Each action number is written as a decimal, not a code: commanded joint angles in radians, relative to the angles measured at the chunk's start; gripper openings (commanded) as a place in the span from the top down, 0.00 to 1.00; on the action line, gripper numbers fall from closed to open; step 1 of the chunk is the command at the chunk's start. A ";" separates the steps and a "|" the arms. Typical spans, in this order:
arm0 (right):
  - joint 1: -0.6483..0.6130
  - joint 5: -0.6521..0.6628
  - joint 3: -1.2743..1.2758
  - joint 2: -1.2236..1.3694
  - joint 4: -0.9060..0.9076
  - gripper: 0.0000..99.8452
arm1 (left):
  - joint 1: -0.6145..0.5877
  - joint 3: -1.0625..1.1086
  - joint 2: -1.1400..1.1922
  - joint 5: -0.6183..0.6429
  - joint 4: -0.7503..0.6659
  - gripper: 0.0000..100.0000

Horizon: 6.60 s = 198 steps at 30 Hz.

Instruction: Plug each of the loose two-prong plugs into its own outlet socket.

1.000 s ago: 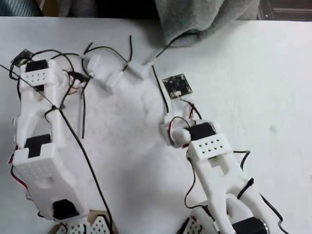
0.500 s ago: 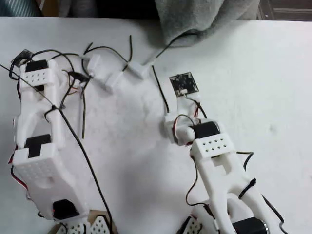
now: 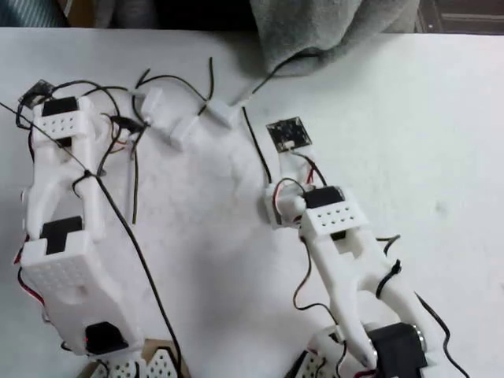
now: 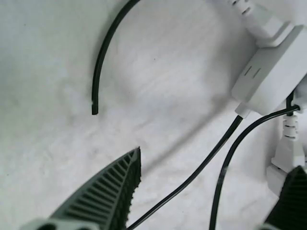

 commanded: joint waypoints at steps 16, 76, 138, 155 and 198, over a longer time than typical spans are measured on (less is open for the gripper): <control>-0.058 0.000 -0.037 0.036 -0.050 0.72 | -0.008 -0.005 -0.007 -0.008 -0.015 0.57; 0.127 0.169 -2.308 1.004 0.811 0.70 | -0.004 -0.008 -0.007 -0.107 -0.040 0.57; 0.300 0.219 -1.866 -0.816 0.875 0.70 | 0.050 -0.477 -1.646 -0.476 0.436 0.65; 0.302 0.158 -0.407 -1.492 0.624 0.94 | 0.130 0.706 -2.256 -0.572 0.275 0.65; 0.417 0.227 0.652 -1.554 0.506 0.98 | 0.130 1.525 -2.269 -0.870 0.083 0.98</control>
